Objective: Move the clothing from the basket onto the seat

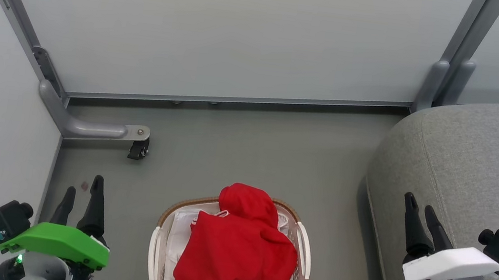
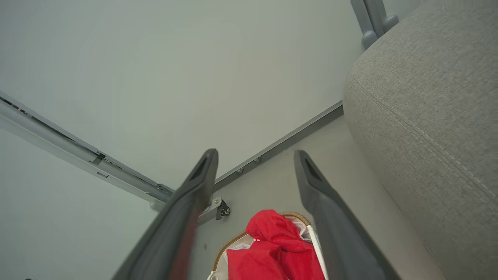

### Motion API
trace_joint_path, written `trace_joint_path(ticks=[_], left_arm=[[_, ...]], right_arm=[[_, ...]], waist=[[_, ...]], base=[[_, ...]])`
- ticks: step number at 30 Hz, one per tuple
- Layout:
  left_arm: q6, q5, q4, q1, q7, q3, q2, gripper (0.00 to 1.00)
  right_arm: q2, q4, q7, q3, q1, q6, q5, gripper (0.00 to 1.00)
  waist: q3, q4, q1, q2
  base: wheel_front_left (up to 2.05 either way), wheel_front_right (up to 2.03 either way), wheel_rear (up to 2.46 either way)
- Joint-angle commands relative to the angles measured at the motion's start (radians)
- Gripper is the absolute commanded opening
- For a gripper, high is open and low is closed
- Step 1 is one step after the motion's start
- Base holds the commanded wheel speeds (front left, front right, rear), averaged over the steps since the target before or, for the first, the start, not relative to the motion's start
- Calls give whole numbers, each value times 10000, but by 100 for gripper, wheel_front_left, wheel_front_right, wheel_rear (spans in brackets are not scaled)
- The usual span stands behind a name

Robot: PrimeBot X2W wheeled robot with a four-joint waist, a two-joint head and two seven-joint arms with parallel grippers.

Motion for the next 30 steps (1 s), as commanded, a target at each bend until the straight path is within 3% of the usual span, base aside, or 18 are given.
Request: trace_joint_path(ticks=[1, 30], left_arm=[[58, 333, -55, -276, -107, 0, 77, 100], [105, 3701, -804, -82, -902, -68, 156, 100]], right_arm=[[-31, -20, -129, -20, -246, 3, -382, 100], [117, -249, -921, -301, -383, 4, -4292, 100]], waist=[[7, 1, -1, 0], [12, 74, -1, 0]], base=[[0, 0, 0], [0, 0, 0]])
